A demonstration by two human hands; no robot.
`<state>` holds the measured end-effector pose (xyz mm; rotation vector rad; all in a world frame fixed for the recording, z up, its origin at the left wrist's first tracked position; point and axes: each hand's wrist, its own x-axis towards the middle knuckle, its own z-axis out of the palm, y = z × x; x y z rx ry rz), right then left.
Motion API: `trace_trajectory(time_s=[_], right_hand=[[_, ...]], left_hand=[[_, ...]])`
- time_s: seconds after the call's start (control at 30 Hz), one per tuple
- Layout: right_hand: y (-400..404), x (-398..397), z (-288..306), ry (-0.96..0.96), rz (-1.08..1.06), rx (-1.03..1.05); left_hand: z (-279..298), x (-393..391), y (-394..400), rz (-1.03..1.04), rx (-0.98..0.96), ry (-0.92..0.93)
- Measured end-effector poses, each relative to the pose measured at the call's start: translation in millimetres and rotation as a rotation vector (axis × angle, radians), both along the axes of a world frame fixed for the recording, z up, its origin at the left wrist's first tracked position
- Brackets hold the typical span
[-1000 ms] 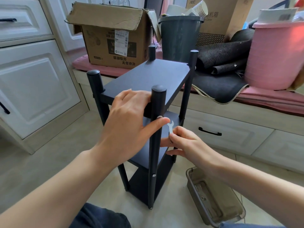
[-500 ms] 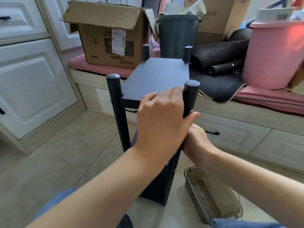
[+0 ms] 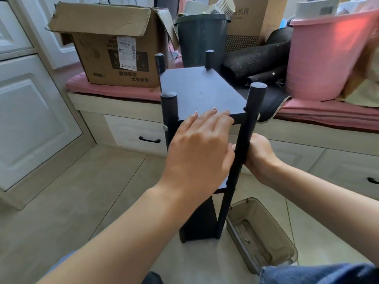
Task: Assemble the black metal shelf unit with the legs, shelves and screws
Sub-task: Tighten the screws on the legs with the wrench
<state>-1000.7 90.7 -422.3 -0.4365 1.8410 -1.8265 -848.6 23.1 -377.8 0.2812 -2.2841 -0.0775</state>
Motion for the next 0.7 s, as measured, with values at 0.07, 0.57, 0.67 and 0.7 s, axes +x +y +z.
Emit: trace_trajectory(time_s=[0.07, 0.57, 0.67, 0.7], right_hand=[[7, -7, -4, 0.081, 0.001, 0.077], [60, 23, -10, 0.454, 0.076, 0.152], [59, 31, -5, 0.472, 0.064, 0.060], [59, 33, -5, 0.463, 0.064, 0.044]], left_hand=[[4, 10, -2, -0.049, 0.021, 0.091], [-13, 59, -69, -0.003, 0.878, -0.061], [-20, 52, -69, -0.052, 0.906, -0.216], [-22, 49, -68, -0.060, 0.914, -0.238]])
